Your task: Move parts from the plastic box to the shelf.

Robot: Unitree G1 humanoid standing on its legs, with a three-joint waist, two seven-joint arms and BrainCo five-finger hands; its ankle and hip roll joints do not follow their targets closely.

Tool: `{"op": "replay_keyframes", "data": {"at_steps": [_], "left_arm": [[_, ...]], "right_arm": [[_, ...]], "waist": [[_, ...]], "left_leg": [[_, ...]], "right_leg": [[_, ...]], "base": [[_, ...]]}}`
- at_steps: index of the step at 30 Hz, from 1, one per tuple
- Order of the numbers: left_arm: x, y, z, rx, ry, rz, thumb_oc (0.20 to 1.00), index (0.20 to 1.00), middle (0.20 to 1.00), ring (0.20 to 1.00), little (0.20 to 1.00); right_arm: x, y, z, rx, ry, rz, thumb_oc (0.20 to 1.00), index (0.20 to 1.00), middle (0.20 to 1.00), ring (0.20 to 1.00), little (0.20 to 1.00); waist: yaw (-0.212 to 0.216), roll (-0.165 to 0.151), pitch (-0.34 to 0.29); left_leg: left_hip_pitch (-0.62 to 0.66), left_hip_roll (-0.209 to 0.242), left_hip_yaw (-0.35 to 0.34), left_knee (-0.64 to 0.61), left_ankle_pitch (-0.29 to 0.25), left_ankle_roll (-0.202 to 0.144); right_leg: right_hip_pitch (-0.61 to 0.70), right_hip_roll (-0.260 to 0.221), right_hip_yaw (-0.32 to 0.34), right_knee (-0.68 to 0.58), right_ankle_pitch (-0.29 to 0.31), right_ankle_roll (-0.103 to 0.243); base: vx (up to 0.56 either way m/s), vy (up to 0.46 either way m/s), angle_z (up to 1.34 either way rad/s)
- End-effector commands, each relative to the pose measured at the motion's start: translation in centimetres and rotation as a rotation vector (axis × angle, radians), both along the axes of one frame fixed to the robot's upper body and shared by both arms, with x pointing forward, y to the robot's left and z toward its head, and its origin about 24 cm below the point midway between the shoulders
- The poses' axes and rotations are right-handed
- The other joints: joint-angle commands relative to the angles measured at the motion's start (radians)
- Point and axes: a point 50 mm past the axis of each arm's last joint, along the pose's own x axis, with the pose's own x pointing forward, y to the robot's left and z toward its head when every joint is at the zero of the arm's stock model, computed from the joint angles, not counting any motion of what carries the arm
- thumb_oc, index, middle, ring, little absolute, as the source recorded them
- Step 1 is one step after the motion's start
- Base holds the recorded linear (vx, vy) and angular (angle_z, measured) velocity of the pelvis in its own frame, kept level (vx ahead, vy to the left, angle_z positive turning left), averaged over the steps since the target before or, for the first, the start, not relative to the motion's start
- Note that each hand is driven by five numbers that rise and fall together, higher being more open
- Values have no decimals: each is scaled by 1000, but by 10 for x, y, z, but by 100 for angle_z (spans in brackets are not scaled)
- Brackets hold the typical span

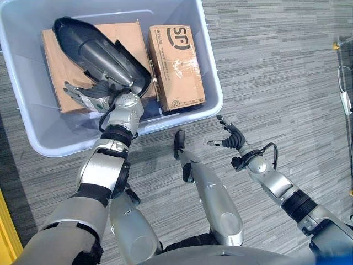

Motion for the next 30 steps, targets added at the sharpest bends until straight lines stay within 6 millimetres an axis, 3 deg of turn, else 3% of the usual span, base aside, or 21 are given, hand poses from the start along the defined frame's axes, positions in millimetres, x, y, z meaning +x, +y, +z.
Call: {"op": "replay_keyframes", "data": {"at_steps": [1, 17, 23, 30], "left_arm": [[0, 17, 21, 91, -51, 3, 1000, 1000, 1000, 1000, 1000], [15, -4, 33, 235, -5, -248, 1000, 1000, 1000, 1000, 1000], [17, -14, 25, 109, -14, -278, 1000, 1000, 1000, 1000, 1000], [20, -16, 27, 212, 86, -299, 1000, 1000, 1000, 1000, 1000]], "right_arm": [[0, 3, 18, 6, -82, 33, 1000, 1000, 1000, 1000, 1000], [4, -7, 25, -22, -111, -2, 1000, 1000, 1000, 1000, 1000], [4, -7, 24, -24, -110, 3, 1000, 1000, 1000, 1000, 1000], [6, -6, 26, -24, -109, 5, 1000, 1000, 1000, 1000, 1000]], "waist": [[11, -96, 21], [-7, -111, 21], [-12, -112, 21], [-19, -115, 21]], "left_leg": [[-155, 7, -46, 134, 12, -10], [-187, 12, -40, 144, 8, -8], [-195, 12, -38, 148, 7, -8], [-215, 11, -39, 155, 8, -10]], "right_leg": [[42, -11, 19, 81, -137, 90], [11, -10, 17, 80, -122, 95], [2, -10, 17, 78, -117, 97], [-19, -15, 16, 81, -109, 99]], "base": [[0, 0, 0], [1, -17, 1], [1, -6, 0], [4, -30, -1]]}}
